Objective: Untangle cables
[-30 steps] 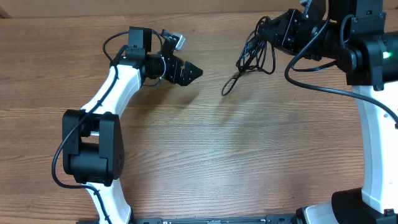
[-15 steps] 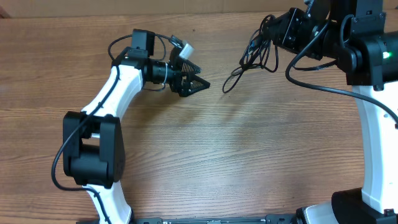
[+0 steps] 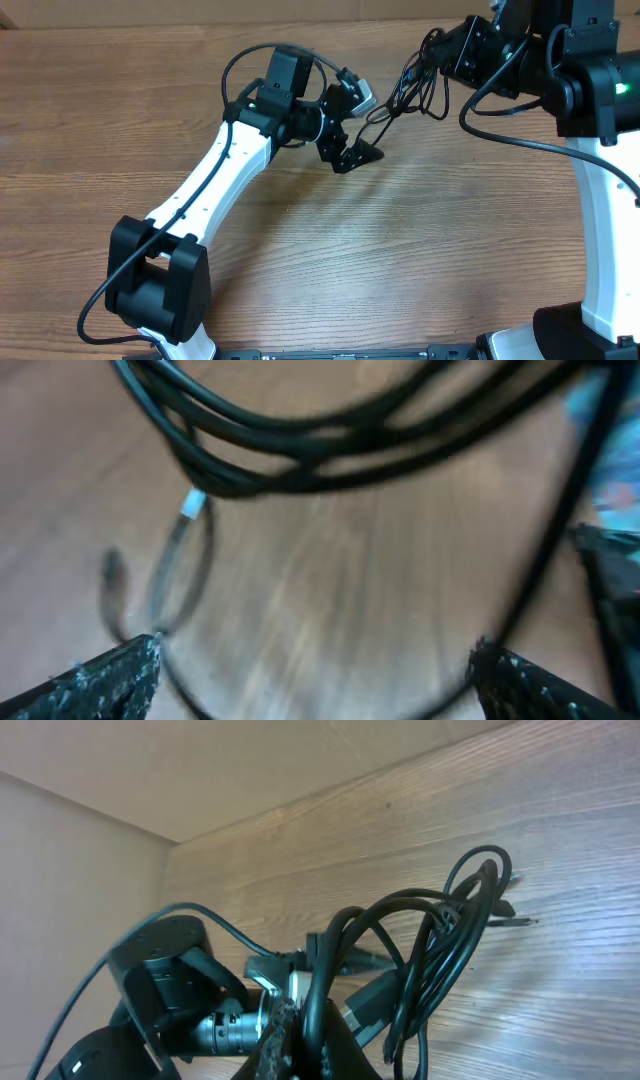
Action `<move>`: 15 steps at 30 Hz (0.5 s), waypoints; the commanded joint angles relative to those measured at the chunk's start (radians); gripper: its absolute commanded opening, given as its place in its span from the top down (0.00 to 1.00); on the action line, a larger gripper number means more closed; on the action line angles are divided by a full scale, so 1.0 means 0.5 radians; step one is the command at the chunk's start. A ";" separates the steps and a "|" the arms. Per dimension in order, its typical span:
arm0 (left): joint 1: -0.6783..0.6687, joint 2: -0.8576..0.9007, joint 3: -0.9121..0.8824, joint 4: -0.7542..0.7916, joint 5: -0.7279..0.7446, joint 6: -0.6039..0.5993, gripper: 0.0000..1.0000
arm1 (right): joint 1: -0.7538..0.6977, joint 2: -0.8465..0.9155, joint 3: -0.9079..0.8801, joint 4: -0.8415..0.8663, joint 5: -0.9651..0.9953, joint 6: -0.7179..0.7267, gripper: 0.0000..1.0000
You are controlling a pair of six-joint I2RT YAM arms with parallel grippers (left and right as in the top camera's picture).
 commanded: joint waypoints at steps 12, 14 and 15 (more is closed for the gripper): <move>-0.029 -0.019 0.013 0.154 -0.194 -0.085 0.53 | -0.007 -0.050 0.060 -0.014 -0.085 -0.011 0.96; -0.029 -0.019 0.013 0.175 -0.193 -0.125 0.64 | -0.007 -0.050 0.060 -0.014 -0.092 -0.011 0.96; -0.029 -0.019 0.013 0.186 -0.192 -0.141 0.71 | -0.007 -0.050 0.060 -0.014 -0.094 -0.011 0.96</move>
